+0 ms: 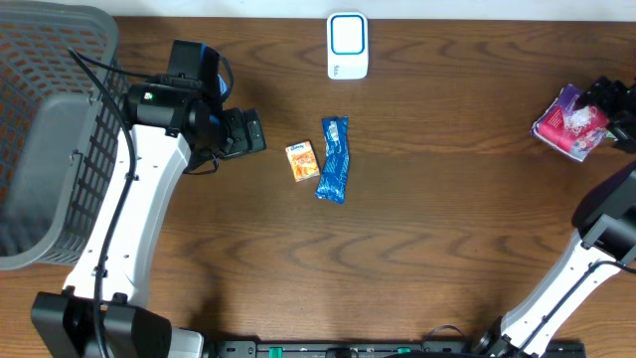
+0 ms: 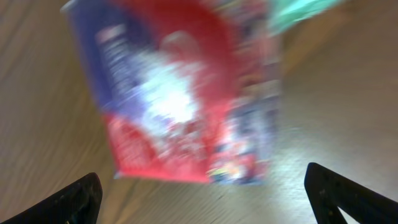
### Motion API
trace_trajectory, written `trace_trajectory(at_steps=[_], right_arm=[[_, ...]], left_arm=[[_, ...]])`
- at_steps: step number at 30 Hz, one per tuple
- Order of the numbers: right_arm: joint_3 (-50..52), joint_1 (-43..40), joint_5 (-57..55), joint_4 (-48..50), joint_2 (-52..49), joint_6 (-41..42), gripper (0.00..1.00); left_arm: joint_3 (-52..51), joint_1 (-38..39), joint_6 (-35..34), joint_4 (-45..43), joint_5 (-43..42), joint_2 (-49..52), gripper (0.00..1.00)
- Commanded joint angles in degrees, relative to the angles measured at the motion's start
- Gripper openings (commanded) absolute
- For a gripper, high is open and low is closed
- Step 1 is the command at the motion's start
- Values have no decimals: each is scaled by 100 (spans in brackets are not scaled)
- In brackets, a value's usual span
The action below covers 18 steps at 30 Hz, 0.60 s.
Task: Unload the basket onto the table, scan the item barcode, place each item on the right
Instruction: 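Carry the purple pack to the right and release it, then reach the right gripper to the blue Oreo pack and grasp it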
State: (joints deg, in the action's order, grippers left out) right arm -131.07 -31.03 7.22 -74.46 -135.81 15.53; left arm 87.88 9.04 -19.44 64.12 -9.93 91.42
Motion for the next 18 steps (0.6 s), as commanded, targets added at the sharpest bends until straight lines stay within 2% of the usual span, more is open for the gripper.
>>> trace_trajectory(at_steps=[1, 2, 3, 6, 10, 16, 18], right_arm=[[-39, 278, 1615, -85, 236, -881, 99], [-39, 431, 2575, -173, 236, -1279, 99], [-39, 542, 3036, -251, 236, -1462, 99], [-39, 907, 3602, -503, 236, -1722, 99], [-39, 1532, 3381, -890, 236, -1906, 96], [-15, 2699, 2258, -1228, 229, -1904, 95], [42, 3115, 2103, -1211, 229, -1904, 91]], left_arm=[[31, -24, 35, 20, 57, 24, 98], [31, -24, 35, 20, 57, 24, 98], [31, -24, 35, 17, 57, 24, 98], [31, -24, 35, 17, 57, 24, 98], [31, -24, 35, 17, 57, 24, 98], [31, -24, 35, 20, 57, 24, 98], [31, -24, 35, 17, 57, 24, 98]])
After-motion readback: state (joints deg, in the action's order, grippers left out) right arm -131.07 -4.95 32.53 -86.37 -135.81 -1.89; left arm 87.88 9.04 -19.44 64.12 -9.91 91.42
